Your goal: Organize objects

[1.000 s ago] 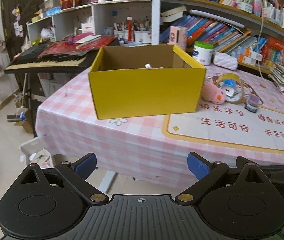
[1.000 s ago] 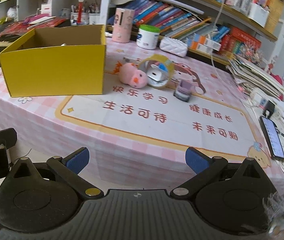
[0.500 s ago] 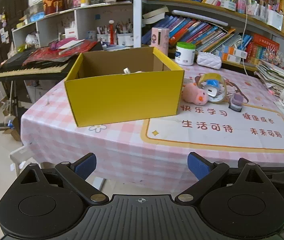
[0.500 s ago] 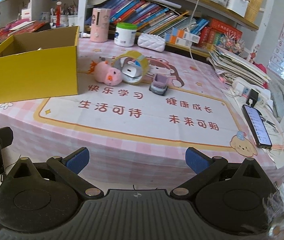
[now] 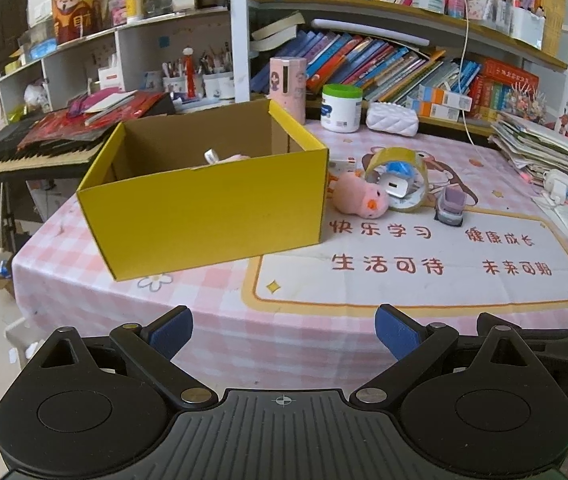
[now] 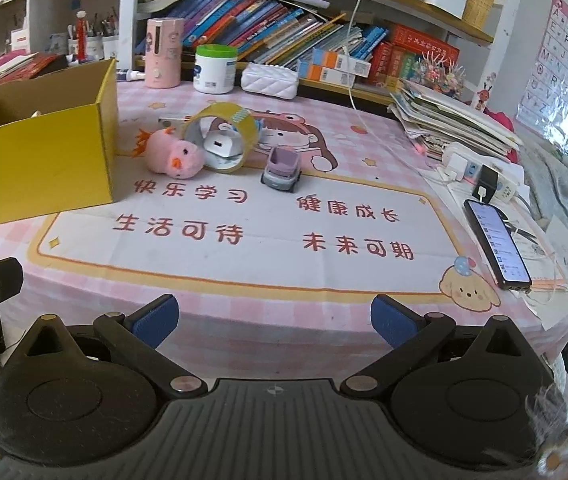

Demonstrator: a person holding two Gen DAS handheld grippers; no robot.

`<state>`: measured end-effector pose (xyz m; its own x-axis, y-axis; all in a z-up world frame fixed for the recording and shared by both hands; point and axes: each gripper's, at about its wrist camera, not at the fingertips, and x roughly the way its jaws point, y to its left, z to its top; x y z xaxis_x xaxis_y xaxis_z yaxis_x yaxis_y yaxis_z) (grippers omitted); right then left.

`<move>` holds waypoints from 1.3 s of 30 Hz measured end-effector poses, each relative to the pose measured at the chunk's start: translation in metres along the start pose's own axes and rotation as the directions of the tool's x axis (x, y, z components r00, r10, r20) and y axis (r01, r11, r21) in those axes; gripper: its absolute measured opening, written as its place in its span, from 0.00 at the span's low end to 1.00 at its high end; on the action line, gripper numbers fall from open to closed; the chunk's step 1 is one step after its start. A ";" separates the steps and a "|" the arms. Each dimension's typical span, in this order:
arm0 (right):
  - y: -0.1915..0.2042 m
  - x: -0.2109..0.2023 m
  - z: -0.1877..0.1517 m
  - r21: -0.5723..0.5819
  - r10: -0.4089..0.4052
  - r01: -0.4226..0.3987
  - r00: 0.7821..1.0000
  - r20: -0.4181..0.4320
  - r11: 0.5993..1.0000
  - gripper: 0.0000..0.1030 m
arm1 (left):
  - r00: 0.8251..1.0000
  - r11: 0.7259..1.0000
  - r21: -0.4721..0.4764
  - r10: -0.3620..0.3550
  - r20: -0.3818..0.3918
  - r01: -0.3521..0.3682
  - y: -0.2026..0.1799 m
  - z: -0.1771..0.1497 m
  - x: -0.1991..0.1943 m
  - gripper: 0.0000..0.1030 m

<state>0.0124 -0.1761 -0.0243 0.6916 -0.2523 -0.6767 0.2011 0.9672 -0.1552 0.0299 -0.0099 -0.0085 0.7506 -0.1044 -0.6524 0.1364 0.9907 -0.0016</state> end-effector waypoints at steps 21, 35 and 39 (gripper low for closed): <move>-0.033 0.052 0.049 -0.007 0.001 -0.001 1.000 0.002 1.000 1.00 | 1.000 1.000 -0.009 -0.021 0.013 0.021 -0.039 0.045 0.048 0.96; -0.064 0.119 0.093 -0.051 0.064 -0.065 0.998 -0.026 0.997 1.00 | 1.000 0.998 -0.052 0.017 -0.026 -0.018 -0.076 0.072 0.090 0.96; -0.075 0.136 0.102 -0.051 0.094 -0.095 0.995 -0.028 0.994 0.98 | 0.999 0.998 -0.062 0.021 -0.037 -0.023 -0.088 0.076 0.100 0.96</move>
<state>0.1621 -0.2857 -0.0318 0.6880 -0.1594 -0.7080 0.0984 0.9871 -0.1266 0.1420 -0.1138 -0.0155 0.7288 -0.0804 -0.6800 0.0790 0.9963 -0.0331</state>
